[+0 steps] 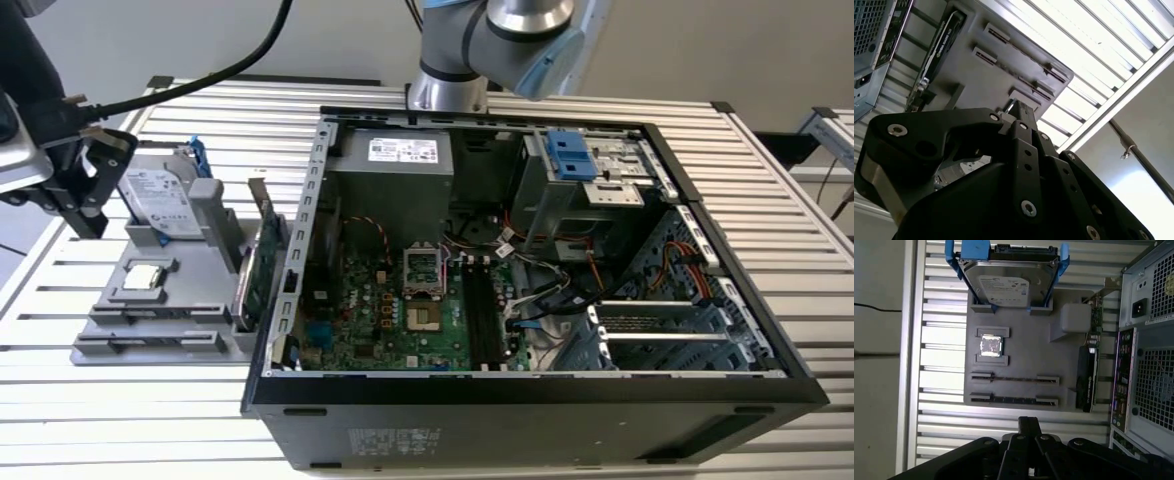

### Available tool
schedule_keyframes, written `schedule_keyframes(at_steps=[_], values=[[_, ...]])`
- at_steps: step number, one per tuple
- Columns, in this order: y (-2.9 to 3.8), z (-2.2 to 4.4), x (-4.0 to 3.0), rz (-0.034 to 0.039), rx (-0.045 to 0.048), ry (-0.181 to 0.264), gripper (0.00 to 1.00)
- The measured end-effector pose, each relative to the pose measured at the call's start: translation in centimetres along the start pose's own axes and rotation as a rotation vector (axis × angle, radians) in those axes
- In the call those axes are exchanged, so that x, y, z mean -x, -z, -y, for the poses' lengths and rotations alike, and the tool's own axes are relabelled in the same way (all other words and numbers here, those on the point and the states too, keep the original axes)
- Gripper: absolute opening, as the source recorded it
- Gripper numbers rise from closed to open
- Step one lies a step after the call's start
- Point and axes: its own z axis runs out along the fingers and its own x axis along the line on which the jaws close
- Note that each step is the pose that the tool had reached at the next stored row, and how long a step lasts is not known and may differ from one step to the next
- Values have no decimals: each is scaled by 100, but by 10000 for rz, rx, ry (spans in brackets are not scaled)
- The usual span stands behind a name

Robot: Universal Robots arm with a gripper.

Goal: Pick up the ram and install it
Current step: 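Pick up the ram and move it above insertion slot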

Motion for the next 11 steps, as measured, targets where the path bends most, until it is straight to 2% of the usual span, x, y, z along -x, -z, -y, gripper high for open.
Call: schedule_keyframes(at_steps=[4, 6, 11], values=[[-5, 0, 0, 7, -1, 0, 0], [-14, 0, 0, 62, -3, 1, 0], [-23, 1, 0, 65, -4, 2, 0]])
